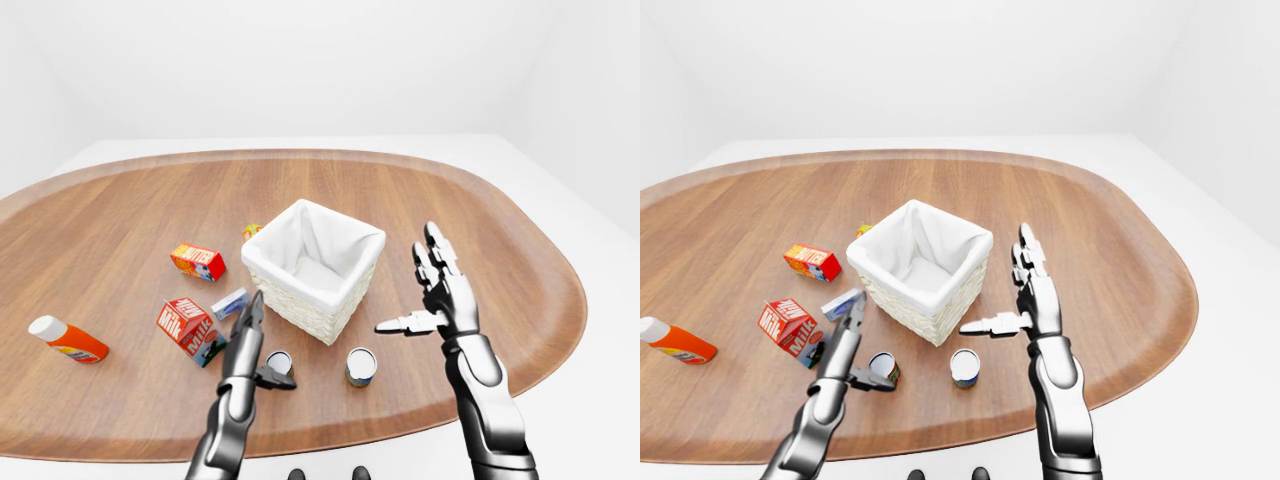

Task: Pick up the tomato sauce, and put it in the basket.

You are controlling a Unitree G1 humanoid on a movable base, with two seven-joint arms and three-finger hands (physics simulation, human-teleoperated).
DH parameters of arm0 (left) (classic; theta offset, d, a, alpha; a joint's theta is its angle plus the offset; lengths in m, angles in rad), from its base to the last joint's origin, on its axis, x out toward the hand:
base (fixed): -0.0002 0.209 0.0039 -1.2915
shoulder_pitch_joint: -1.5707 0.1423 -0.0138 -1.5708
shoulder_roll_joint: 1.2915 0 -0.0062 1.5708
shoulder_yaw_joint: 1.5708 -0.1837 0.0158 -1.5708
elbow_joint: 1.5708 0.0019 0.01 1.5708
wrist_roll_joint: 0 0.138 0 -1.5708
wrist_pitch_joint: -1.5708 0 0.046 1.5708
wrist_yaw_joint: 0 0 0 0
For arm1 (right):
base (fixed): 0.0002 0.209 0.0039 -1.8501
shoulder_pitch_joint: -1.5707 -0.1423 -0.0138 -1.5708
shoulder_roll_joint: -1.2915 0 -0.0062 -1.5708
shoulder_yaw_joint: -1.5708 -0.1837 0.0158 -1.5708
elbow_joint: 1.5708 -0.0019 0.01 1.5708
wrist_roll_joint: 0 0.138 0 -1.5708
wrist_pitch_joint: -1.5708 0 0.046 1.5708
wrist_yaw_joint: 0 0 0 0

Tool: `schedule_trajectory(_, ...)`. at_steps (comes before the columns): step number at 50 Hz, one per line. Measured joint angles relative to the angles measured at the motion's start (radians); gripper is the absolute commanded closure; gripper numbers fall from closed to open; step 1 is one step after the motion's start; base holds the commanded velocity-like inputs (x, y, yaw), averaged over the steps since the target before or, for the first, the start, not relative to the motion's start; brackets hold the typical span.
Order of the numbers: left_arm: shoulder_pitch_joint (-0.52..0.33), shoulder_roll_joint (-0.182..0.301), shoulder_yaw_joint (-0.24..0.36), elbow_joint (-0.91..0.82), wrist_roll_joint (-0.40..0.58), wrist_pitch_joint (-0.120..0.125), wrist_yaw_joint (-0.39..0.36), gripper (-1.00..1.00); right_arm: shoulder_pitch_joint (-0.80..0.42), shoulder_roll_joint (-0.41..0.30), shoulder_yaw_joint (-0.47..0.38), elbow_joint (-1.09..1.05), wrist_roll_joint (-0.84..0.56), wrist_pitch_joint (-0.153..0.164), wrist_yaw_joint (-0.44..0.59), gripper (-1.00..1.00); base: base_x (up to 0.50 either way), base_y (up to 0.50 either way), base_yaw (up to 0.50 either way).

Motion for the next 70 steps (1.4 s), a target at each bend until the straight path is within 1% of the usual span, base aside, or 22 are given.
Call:
schedule_trajectory(31, -0.019, -0.002, -0.022, 0.105, 0.027, 0.000, 0.050, -1.00, -0.001, 0.000, 0.001, 0.007, -0.002, 0.000, -0.001, -1.00, 0.00, 0.00, 0.00)
schedule_trajectory(70, -0.065, 0.002, -0.023, 0.233, 0.037, 0.000, 0.096, -1.00, -0.002, 0.000, 0.002, 0.018, -0.004, 0.000, -0.001, -1.00, 0.00, 0.00, 0.00)
